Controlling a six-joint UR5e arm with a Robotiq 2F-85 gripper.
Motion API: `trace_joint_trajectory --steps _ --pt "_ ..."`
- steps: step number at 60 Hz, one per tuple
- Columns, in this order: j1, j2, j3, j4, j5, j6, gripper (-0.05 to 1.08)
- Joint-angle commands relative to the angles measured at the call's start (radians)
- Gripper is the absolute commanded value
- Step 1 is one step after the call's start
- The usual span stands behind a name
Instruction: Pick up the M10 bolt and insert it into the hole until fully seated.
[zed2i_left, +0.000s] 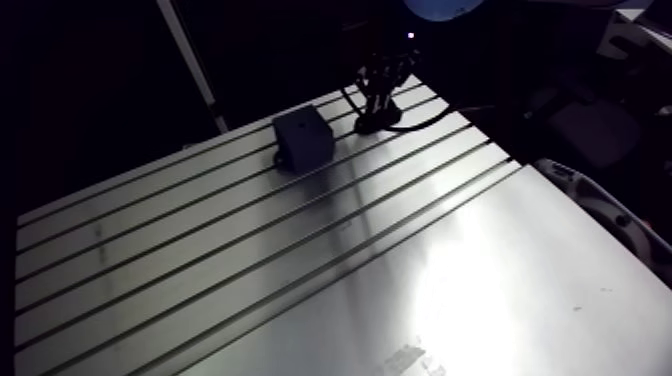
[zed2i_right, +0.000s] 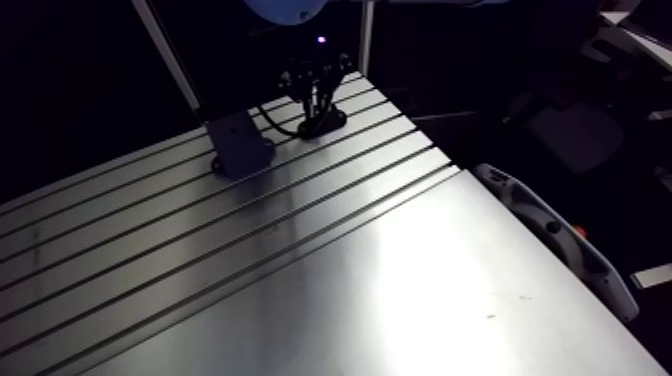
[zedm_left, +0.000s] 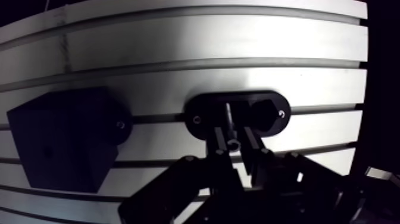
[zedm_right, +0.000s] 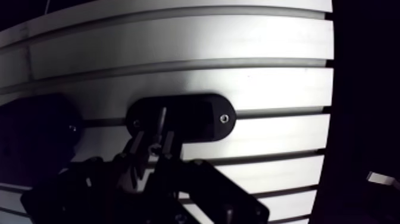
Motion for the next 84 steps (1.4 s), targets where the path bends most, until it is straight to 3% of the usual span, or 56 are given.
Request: trace_joint_trajectory --steps 1,12,36,48,57,67,74,84 --pt "0.0 -0.001 -0.001 0.0 0.0 0.0 0.8" --pt "0.0 -0.004 -0.007 0.0 0.001 0.001 0.89" --pt "0.003 -0.018 -0.017 0.002 0.011 0.001 0.95" --pt "0.003 -0.046 -0.03 0.002 0.039 0.004 1.06" --pt "0.005 -0.082 -0.043 0.025 0.032 0.017 1.08" --pt "0.005 -0.115 -0.121 0.255 0.025 0.098 1.08" --pt "0.019 -0.126 -0.173 0.341 0.021 0.129 1.08" --pt "0.071 -0.123 -0.29 0.548 -0.024 0.171 1.08"
